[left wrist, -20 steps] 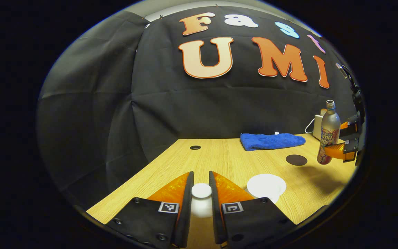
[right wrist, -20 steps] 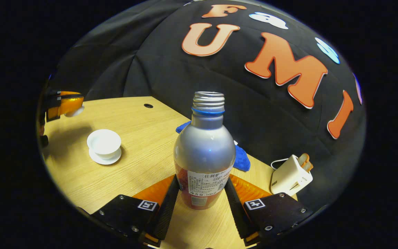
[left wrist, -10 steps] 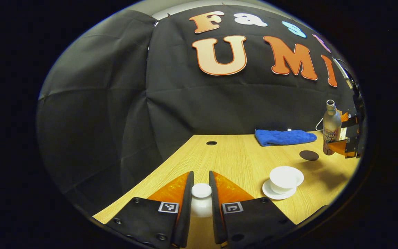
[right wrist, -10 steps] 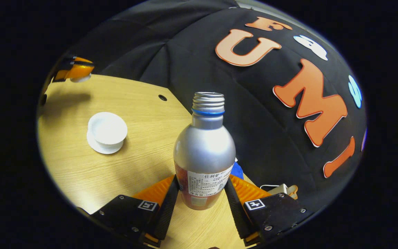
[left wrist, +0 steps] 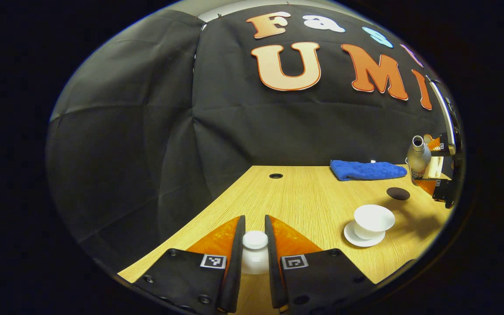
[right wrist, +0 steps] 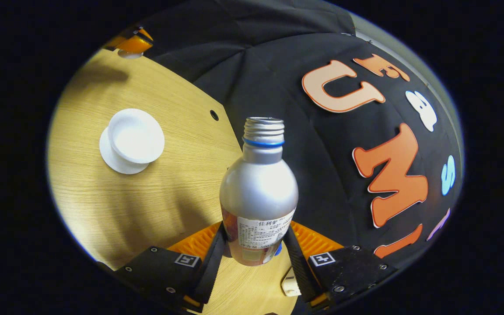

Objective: Open the teacup lid with one hand, grasp the water bottle and pour water into the teacup with the other hand; after pouring, place the water bottle on the coaster and then close the teacup lid.

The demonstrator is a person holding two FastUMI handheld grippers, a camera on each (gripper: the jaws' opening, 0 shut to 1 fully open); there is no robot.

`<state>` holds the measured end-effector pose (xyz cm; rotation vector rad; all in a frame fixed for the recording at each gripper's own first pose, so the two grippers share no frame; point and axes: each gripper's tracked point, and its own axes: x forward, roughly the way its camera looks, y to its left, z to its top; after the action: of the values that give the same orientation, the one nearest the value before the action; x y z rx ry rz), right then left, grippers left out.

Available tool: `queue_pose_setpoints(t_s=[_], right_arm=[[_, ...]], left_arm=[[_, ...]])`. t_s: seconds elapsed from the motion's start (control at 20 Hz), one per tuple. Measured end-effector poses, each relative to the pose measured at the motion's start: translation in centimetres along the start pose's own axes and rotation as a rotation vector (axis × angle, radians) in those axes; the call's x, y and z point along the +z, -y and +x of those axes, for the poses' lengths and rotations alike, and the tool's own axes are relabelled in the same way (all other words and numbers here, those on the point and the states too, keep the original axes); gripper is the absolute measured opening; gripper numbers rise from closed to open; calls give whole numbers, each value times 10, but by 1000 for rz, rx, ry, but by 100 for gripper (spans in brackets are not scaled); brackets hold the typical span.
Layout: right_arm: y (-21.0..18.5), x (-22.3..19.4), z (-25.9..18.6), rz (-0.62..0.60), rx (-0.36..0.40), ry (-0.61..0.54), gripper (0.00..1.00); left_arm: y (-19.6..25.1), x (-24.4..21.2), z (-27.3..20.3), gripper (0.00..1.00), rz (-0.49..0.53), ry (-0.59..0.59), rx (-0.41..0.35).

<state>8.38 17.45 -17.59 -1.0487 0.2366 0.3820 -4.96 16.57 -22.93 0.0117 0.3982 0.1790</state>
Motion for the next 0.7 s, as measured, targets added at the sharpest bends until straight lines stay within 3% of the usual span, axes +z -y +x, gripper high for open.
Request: queue_pose_setpoints(t_s=[0.7], right_arm=[[11,28,-1,-360,-123,118,76]], left_arm=[[-15,-8,-2,32,-6,-6,19]])
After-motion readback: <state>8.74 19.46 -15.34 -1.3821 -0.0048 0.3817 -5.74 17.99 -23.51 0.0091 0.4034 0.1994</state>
